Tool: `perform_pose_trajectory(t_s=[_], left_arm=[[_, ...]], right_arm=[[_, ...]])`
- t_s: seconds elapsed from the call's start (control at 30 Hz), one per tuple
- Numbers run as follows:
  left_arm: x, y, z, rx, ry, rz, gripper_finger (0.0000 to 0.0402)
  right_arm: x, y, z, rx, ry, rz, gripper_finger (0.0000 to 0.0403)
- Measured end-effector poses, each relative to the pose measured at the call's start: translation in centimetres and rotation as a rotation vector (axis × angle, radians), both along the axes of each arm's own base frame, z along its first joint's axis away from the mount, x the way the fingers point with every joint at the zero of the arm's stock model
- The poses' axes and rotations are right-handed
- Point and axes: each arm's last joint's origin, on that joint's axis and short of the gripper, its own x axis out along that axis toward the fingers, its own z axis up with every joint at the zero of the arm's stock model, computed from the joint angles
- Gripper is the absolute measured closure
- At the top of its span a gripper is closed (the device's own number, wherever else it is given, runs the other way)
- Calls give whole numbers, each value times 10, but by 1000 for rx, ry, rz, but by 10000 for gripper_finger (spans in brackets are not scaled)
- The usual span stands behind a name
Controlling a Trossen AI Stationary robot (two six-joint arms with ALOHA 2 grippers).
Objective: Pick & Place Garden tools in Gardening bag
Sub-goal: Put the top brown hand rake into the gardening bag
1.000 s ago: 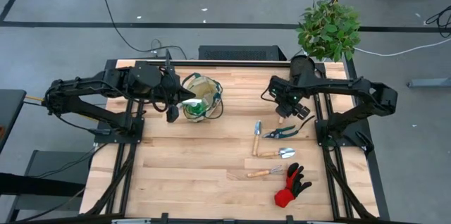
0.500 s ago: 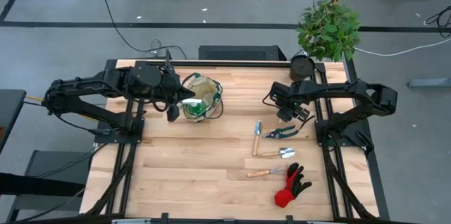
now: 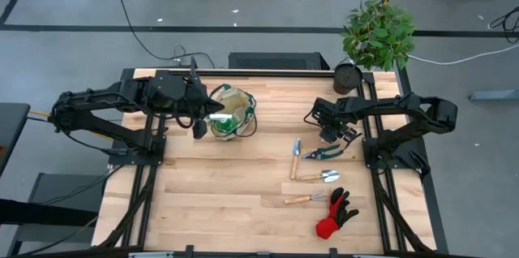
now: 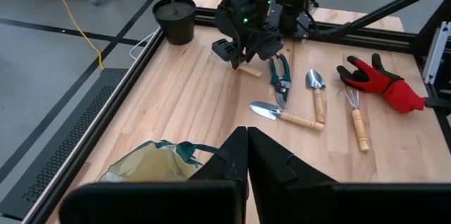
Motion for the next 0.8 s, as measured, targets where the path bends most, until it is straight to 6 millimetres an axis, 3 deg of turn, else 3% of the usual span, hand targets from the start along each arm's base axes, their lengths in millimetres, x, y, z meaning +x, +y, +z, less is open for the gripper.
perform_pose_trajectory(t_s=[0.2, 0.8], left_arm=[[0, 0, 0, 0, 0, 0, 385], [0, 0, 0, 2, 1, -1, 385]], right_arm=[[0, 0, 0, -1, -1, 8, 195], [0, 0, 0, -1, 0, 8, 317]])
